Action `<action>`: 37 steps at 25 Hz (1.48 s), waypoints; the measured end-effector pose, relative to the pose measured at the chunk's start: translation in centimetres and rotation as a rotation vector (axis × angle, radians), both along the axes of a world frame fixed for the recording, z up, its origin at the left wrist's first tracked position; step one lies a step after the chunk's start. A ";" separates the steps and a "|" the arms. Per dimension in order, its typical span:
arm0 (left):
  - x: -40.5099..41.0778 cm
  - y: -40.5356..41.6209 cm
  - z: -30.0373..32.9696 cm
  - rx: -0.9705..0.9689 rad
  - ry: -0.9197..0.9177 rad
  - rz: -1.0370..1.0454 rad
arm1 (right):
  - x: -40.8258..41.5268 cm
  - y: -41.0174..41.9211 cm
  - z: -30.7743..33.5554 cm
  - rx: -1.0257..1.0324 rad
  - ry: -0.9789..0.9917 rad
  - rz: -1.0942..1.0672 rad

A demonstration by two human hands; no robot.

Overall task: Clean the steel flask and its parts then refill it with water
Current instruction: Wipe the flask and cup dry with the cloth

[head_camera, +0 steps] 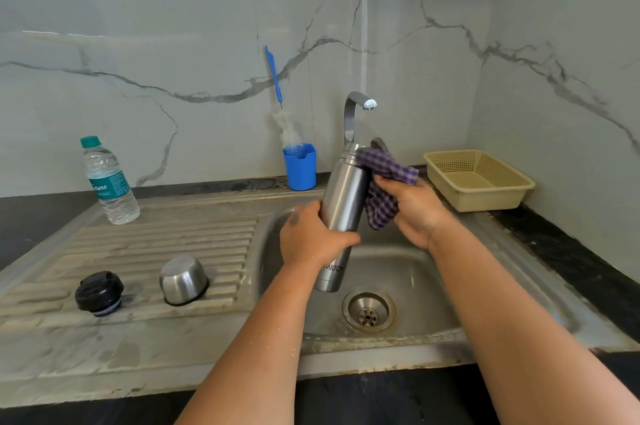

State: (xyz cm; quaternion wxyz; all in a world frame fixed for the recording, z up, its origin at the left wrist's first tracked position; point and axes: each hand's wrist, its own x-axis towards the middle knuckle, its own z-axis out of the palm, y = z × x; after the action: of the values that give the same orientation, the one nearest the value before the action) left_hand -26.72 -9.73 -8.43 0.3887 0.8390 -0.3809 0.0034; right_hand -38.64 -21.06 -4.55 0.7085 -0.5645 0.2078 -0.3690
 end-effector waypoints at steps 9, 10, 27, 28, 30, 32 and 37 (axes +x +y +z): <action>0.7 0.4 0.0 0.083 0.204 0.056 | -0.1 0.5 1.2 -0.057 0.024 -0.194; 0.9 0.6 -0.1 0.123 0.247 0.046 | 0.0 -0.2 1.3 0.016 -0.001 -0.318; 0.1 -0.3 -0.8 -0.045 0.357 -0.159 | 1.7 0.5 -1.2 -0.880 0.401 -0.042; -0.1 -0.4 -0.8 -0.040 0.329 -0.153 | 1.6 0.3 -1.2 -0.828 0.402 -0.071; 0.0 -0.3 -0.7 -0.041 0.297 -0.096 | 1.4 0.6 -1.3 -0.762 0.446 0.000; 0.7 0.0 -0.6 -0.081 0.303 -0.021 | 1.8 1.5 -2.2 -0.837 0.553 0.122; -0.3 0.1 0.0 -0.001 0.156 -0.131 | 1.4 0.5 -0.8 -0.434 0.228 0.023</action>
State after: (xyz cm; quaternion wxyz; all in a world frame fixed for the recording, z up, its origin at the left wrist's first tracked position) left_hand -27.04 -9.59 -8.42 0.4169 0.8099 -0.4033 -0.0871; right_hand -37.23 -20.53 -5.35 0.5468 -0.7438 0.1957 -0.3309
